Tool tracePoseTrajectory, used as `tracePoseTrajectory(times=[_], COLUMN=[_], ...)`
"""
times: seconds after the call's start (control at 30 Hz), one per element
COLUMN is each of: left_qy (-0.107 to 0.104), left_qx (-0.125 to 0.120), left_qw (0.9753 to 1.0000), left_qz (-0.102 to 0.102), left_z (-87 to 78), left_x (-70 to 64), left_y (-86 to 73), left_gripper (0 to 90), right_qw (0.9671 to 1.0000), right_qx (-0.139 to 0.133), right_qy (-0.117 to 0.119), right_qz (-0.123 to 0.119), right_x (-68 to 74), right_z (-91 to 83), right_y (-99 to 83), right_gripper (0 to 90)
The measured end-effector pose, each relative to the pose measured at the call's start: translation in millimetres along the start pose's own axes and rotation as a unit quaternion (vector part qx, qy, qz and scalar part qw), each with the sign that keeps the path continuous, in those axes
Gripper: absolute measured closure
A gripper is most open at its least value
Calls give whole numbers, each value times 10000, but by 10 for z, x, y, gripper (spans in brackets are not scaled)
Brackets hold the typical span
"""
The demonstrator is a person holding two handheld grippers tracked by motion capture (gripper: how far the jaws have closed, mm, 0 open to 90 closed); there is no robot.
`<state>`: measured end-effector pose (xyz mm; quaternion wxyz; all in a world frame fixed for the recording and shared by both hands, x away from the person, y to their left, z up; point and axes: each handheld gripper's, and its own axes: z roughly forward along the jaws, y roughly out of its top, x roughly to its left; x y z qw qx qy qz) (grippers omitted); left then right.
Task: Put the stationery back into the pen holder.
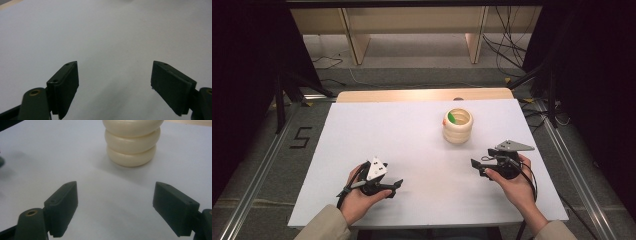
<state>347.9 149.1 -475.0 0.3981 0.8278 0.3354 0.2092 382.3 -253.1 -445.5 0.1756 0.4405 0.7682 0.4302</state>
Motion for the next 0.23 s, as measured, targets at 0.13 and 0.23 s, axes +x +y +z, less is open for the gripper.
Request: tracePoseTrajectory(times=[0.13,0.23], left_qy=[-17,-47], left_qx=[-3,-15], left_qw=[10000,10000], left_qz=[18,2], left_z=[2,2], left_x=[-4,-23], left_y=[4,14], left_gripper=[224,223], right_qw=[10000,10000], right_qx=[29,36], right_qy=[26,43], right_qz=[13,23], right_x=[3,4], right_z=[-25,-32], right_y=[-64,-99], right_gripper=[210,209])
